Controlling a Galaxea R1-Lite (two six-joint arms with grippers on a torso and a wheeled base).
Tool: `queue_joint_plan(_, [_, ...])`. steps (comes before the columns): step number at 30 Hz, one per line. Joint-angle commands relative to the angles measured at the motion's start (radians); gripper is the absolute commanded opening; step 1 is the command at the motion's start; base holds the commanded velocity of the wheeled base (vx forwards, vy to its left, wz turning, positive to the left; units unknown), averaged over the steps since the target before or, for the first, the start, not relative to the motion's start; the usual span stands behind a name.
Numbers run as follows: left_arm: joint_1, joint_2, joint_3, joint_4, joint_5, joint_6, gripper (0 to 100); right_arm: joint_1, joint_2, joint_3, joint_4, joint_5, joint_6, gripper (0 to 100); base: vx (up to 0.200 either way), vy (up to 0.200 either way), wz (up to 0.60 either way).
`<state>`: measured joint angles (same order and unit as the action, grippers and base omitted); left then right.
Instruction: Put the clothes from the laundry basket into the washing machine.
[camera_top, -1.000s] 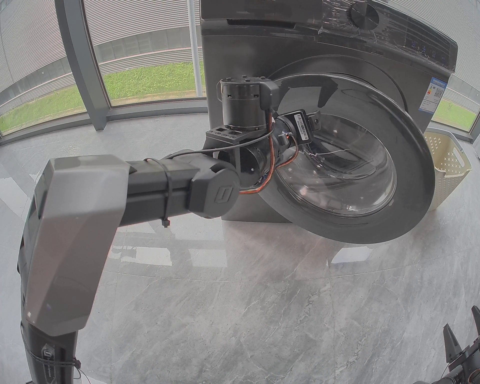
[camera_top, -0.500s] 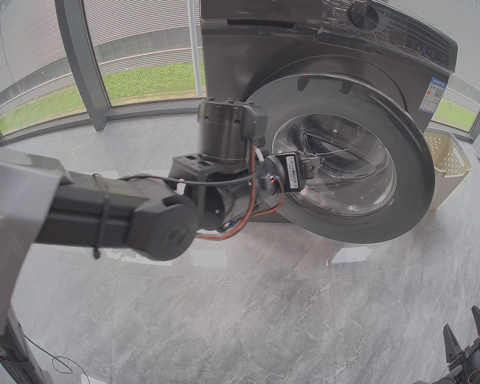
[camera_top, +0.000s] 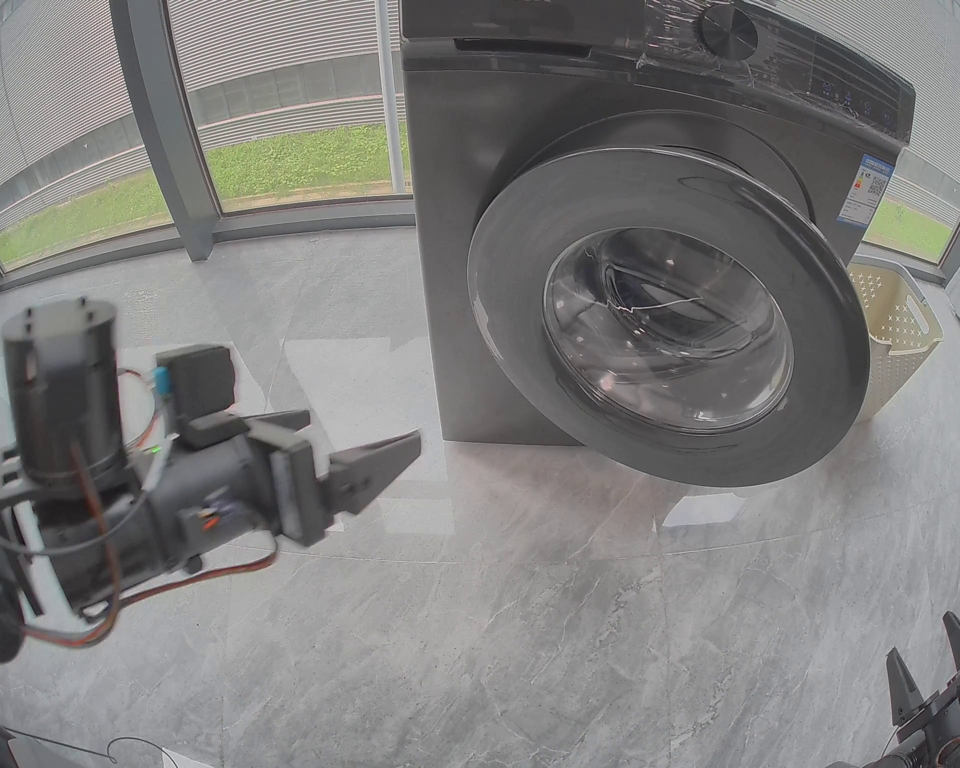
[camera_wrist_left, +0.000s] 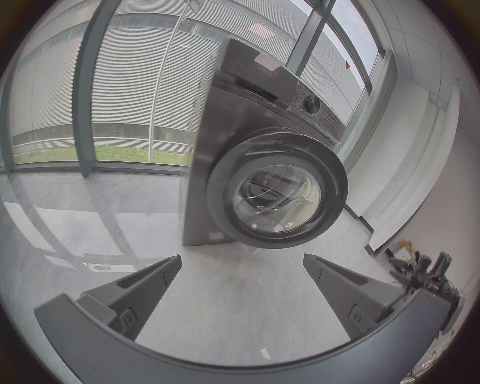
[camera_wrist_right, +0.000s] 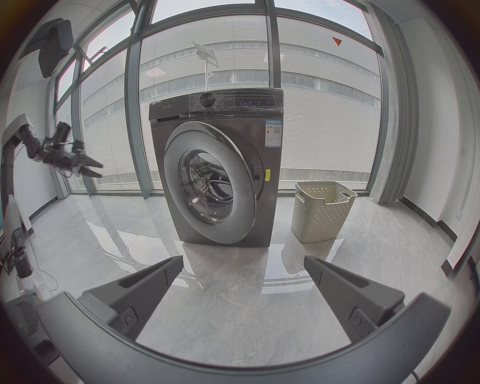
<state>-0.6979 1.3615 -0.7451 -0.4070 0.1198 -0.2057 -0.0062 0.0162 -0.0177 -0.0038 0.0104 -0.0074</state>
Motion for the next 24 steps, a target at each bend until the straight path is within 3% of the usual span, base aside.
queue_joint_plan(1, [0.348,-0.789,0.644,-0.004,-0.078,0.124,100,0.0,-0.007,0.018,-0.001,0.0,0.0,100,0.0,0.0,0.0])
queue_joint_plan(7, [0.535,-0.992,0.745,0.034,-0.083,0.124,100,0.0,-0.007,0.018,-0.001,0.0,0.0,100,0.0,0.0,0.0])
queue_joint_plan(10, [0.617,-1.151,0.745,0.217,-0.106,0.121,100,0.0,-0.007,0.018,-0.001,0.0,0.0,100,0.0,0.0,0.0])
queue_joint_plan(11, [0.617,-1.151,0.745,0.217,-0.106,0.121,100,0.0,-0.007,0.018,-0.001,0.0,0.0,100,0.0,0.0,0.0])
queue_joint_plan(13, [0.735,-1.291,0.742,0.375,-0.154,0.132,100,0.0,-0.007,0.018,-0.001,0.0,0.0,100,0.0,0.0,0.0])
queue_joint_plan(17, [0.738,-1.296,0.744,0.35,-0.147,0.134,100,0.0,-0.007,0.018,-0.001,0.0,0.0,100,0.0,0.0,0.0])
queue_joint_plan(19, [0.738,-1.296,0.745,0.381,-0.091,0.174,100,0.0,-0.007,0.018,-0.001,0.0,0.0,100,0.0,0.0,0.0])
queue_joint_plan(24, [0.719,-1.308,0.745,0.405,-0.101,0.206,100,-0.003,-0.005,0.018,-0.001,0.002,-0.006,100,0.0,0.0,0.0])
